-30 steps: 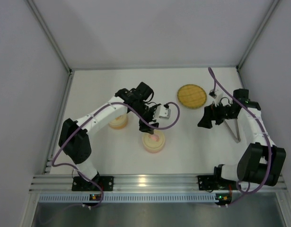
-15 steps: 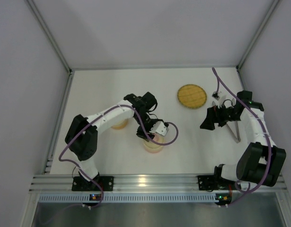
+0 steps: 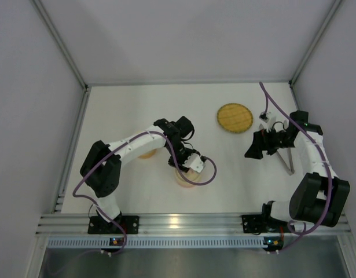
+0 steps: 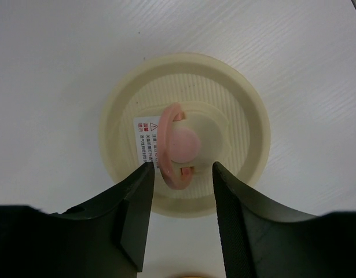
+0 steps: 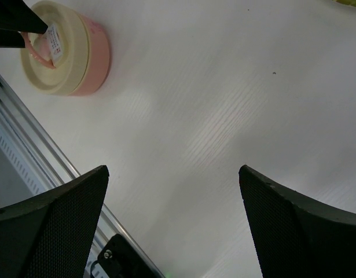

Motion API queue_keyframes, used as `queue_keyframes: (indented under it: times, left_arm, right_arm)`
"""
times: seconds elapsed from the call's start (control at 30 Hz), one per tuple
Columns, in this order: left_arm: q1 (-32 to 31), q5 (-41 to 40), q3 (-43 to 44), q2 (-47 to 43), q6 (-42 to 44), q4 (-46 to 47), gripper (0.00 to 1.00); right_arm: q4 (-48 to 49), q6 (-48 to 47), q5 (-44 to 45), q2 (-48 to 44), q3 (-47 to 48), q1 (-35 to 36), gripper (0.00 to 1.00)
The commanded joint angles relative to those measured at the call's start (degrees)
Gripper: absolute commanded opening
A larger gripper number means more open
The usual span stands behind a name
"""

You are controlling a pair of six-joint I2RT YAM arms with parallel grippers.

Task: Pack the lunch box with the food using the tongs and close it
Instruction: Adjust the box lid on the packing box.

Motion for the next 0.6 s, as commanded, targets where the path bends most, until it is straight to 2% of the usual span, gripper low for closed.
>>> queue_keyframes:
  times: [0.0,0.23,0.57]
  left_arm:
    - [-0.29,1.90,0.34,-1.23,3.64,2.56,0.49]
    - [-0.82,2.70,0.43,-2.02,9.87,0.72,0.37]
    - [-1.08,2.09,-0.62,-2.63,22.87,-3.06,0.28]
  right_arm:
    - [-1.35,-2.20,-2.77,0.28,2.01,-1.14,0.93]
    - [-1.96,-2.55,-2.95,0.99,2.45,-1.14,0.93]
    - [-2.75,-2.82,-2.86,1.51,2.98,-1.14,0.93]
